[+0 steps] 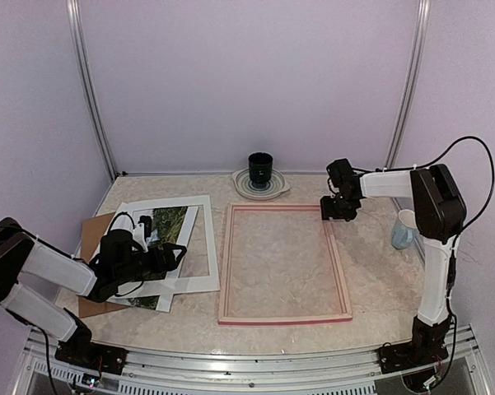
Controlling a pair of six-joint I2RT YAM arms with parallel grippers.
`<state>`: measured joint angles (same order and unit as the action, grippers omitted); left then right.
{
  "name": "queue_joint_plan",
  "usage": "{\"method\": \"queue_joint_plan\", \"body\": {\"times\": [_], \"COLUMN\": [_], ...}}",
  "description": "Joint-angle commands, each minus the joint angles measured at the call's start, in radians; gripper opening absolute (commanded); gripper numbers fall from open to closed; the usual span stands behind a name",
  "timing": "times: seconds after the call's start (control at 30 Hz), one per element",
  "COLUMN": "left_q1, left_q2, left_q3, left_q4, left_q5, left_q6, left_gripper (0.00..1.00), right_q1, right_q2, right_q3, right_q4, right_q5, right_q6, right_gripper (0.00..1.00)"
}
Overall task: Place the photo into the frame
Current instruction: Press the glass panel against the frame body.
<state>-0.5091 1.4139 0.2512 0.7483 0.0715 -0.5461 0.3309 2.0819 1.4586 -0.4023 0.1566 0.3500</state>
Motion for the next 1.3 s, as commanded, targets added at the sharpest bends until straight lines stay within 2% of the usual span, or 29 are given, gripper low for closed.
{"method": "queue_joint_plan", "body": {"times": [0.0,0.43,0.67,1.27], "left_q1": [0.008,0.009,0.009,0.009], "left_q2": [0.005,0.014,0.017,0.011], "left_q3": [-0.006,-0.006,-0.006,-0.007], "left_q4": [0.022,0.025,0.026,0.028], "left_q5": [0.005,0.002,0.001,0.005], "left_q6": [-0.002,-0.002,-0.002,-0.005], "left_gripper": [0.99,0.99,0.99,0.99], "right_q1": [-0.004,-0.003,0.004,0.026], "right_q2": [0.033,0.100,0.053,0.132], "right_q3": [0.048,0.154,0.128,0.116], "right_q4": [-0.029,-0.075,-0.076,-0.102], "right_q5": [0.033,0.067,0.074,0.139], "right_q6": [-0.016,-0.042,-0.048,-0.078], "right_gripper": [0.61,0.60,0.60,0.60]}}
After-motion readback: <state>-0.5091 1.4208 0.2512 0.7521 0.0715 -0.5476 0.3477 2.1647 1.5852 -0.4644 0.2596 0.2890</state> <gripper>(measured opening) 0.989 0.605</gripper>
